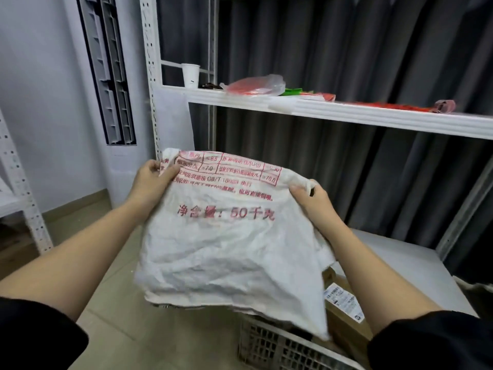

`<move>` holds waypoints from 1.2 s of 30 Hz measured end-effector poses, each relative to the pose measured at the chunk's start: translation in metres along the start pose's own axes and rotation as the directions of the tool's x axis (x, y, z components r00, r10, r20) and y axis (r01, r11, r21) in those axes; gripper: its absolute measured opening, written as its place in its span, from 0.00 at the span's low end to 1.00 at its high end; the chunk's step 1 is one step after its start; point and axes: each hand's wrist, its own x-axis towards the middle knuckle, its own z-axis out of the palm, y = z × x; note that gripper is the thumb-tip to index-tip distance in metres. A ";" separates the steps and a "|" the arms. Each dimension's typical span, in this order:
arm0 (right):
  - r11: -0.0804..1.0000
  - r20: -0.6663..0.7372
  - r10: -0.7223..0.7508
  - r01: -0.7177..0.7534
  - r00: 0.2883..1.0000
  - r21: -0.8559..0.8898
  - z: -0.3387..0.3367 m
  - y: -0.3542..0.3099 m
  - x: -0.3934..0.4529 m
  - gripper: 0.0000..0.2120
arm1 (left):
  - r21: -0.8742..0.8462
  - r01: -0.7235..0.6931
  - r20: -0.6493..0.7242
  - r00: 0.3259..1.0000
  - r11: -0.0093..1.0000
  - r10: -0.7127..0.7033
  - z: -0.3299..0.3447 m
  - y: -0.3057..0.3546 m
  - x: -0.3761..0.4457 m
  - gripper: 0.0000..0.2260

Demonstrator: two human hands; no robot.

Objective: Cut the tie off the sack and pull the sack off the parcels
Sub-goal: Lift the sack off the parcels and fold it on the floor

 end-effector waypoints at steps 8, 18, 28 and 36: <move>0.994 -0.242 -0.020 0.046 0.970 0.103 0.000 0.000 0.003 0.15 | -0.061 0.538 0.735 0.594 0.841 -0.327 -0.022 -0.024 -0.033 0.45; 0.816 0.491 0.372 -0.530 0.788 0.232 0.031 0.021 -0.001 0.29 | 0.207 0.169 0.270 0.937 0.964 -0.223 -0.026 -0.059 -0.012 0.24; 0.924 0.428 0.368 -0.271 0.826 -0.271 0.151 0.150 0.028 0.50 | 0.263 0.415 -0.007 0.904 0.871 -0.428 -0.049 -0.187 0.001 0.16; 0.836 0.470 0.535 -0.360 0.703 -0.414 0.222 0.229 0.029 0.33 | 0.112 0.697 -0.125 0.717 0.709 -0.685 -0.048 -0.341 -0.008 0.27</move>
